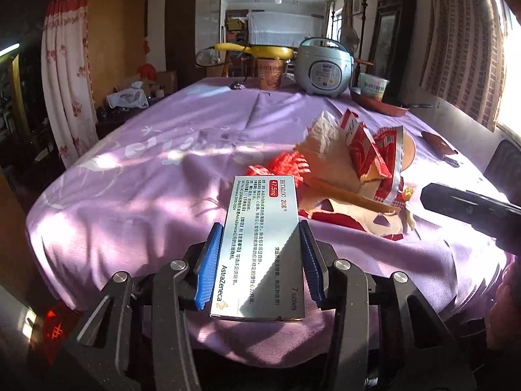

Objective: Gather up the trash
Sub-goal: 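Carry box and cup down to the red basket and open both tools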

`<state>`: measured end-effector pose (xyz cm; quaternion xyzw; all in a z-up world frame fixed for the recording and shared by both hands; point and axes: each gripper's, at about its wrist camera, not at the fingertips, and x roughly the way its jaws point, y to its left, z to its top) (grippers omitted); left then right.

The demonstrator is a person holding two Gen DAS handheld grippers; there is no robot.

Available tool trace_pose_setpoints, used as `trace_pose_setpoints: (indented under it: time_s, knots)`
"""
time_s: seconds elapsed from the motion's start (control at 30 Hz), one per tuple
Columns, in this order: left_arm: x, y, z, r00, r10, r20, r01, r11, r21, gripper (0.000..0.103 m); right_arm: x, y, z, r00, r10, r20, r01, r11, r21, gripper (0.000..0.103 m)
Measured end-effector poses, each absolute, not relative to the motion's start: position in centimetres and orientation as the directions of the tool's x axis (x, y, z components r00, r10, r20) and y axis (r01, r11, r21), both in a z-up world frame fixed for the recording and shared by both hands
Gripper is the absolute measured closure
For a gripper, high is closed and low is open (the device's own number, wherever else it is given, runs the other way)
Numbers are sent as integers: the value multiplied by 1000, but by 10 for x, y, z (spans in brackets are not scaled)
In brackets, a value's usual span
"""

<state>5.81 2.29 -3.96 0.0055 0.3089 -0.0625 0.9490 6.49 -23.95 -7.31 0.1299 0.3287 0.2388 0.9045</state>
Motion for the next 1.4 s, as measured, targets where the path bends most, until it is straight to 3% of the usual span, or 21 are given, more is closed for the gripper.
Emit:
trace_pose_setpoints:
  time_s: [0.23,0.47,0.73,0.97,1.23,1.27,1.33,1.4]
  knots:
    - [12,120,-10,805,138,-576,-162,987,10,57,65,-195,-51,620,617,-485,-487,787,378,53]
    - [-37,242,-70,598,299,-743,-510,858,-66,57,66,-106,-41,447,739,-503,-648,656,387,53]
    - [-43,296,-130,484,259,-836,-591,801,-94,54,50,-15,-42,324,758,-567,-745,573,341,53]
    - [-55,322,-127,485,311,-818,-666,737,-115,26,44,59,-57,206,748,-631,-806,496,323,53]
    - [-71,358,-125,434,369,-822,-752,651,-105,22,36,154,-73,62,733,-678,-873,369,319,53]
    - [-73,364,-124,427,370,-825,-761,640,-106,22,34,166,-75,44,730,-683,-884,347,314,52]
    - [-75,371,-124,416,374,-829,-773,625,-106,22,31,182,-77,35,723,-690,-896,329,299,32]
    - [-77,376,-123,413,381,-827,-778,620,-103,21,29,184,-75,57,734,-676,-895,337,291,31]
